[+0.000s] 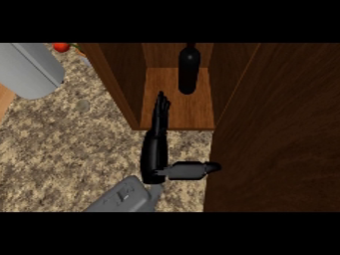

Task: Pick up the wine, place it into the cabinet and close the cabinet

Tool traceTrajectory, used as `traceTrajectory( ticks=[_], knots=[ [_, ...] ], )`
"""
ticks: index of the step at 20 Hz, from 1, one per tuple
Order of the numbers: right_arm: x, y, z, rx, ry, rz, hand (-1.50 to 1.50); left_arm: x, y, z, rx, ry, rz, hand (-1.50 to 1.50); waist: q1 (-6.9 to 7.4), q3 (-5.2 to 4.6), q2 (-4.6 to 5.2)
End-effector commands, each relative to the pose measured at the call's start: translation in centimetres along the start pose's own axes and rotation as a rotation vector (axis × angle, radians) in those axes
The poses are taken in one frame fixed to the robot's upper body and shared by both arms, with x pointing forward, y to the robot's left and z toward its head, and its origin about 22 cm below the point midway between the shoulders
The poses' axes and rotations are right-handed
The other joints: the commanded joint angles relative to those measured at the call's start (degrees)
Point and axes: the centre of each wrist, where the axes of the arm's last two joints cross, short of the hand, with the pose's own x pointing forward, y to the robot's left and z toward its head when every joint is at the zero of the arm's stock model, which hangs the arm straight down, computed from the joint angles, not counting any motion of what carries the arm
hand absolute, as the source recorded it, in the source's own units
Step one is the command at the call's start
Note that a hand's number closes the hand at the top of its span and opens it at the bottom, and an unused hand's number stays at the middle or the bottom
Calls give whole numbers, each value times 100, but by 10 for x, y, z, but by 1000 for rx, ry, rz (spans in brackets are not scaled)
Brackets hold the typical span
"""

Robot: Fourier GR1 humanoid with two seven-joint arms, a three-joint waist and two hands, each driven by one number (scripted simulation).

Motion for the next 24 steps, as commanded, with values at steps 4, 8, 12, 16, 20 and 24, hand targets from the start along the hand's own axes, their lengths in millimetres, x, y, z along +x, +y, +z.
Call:
traceTrajectory(
  ticks=[4,8,12,16,20,24],
  knots=[
    [15,7,7,-7,2,27,-150,32,20,56,4,10,29,-150,-8,0,13],
    [17,-5,-1,6,-6,61,-150,47,51,80,-16,1,-7,150,12,-1,16],
    [9,-12,12,86,86,99,-150,61,89,111,-30,48,-9,150,32,-1,10],
    [17,-20,19,292,131,205,150,72,101,111,-56,49,-40,150,-1,4,0],
    [13,-11,23,401,117,101,150,87,138,114,-74,45,-59,150,3,-2,3],
    [-9,6,28,527,179,-10,150,90,164,107,-53,47,-101,150,-3,-2,16]
  ],
)
